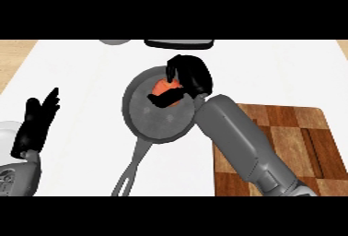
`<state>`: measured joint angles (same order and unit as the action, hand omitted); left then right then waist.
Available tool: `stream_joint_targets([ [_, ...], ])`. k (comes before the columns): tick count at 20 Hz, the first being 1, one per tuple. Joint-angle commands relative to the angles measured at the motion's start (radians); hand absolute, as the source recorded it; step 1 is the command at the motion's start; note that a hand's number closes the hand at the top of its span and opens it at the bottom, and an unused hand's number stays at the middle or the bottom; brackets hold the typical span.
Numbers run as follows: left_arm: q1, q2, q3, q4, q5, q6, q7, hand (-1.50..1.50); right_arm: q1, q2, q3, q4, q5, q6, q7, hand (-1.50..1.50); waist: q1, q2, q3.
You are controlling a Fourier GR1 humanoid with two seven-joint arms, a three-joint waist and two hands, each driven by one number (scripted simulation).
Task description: Pick the squash from the cutting board and place it in the pan
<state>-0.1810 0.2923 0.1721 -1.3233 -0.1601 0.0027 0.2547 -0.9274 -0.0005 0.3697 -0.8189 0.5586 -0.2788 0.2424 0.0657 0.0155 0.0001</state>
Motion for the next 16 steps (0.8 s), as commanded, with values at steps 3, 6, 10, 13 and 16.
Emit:
stream_joint_targets([
  [3,-0.005,-0.025,-0.028,0.020,-0.035,0.023,-0.038,0.00,-0.082,0.000,0.076,0.217,-0.200,-0.084,-0.096,1.50,0.035,0.011,0.000],
  [6,-0.055,-0.013,-0.021,0.019,-0.006,-0.010,0.015,0.00,-0.056,0.000,0.090,0.209,-0.338,-0.091,-0.128,1.50,0.044,0.013,0.001],
  [10,-0.073,-0.038,-0.042,0.052,-0.033,0.013,-0.012,0.00,-0.055,0.000,0.148,0.254,-0.439,-0.066,-0.146,-1.50,0.066,0.019,0.000],
  [13,-0.092,-0.040,-0.062,0.048,-0.046,0.008,-0.011,0.00,-0.075,0.000,0.159,0.267,-0.492,-0.104,-0.184,-1.50,0.093,0.027,0.001],
  [16,-0.047,-0.041,-0.056,0.067,-0.032,-0.010,-0.066,0.00,-0.065,0.000,0.174,0.271,-0.538,-0.154,-0.244,-1.50,0.099,0.026,0.000],
])
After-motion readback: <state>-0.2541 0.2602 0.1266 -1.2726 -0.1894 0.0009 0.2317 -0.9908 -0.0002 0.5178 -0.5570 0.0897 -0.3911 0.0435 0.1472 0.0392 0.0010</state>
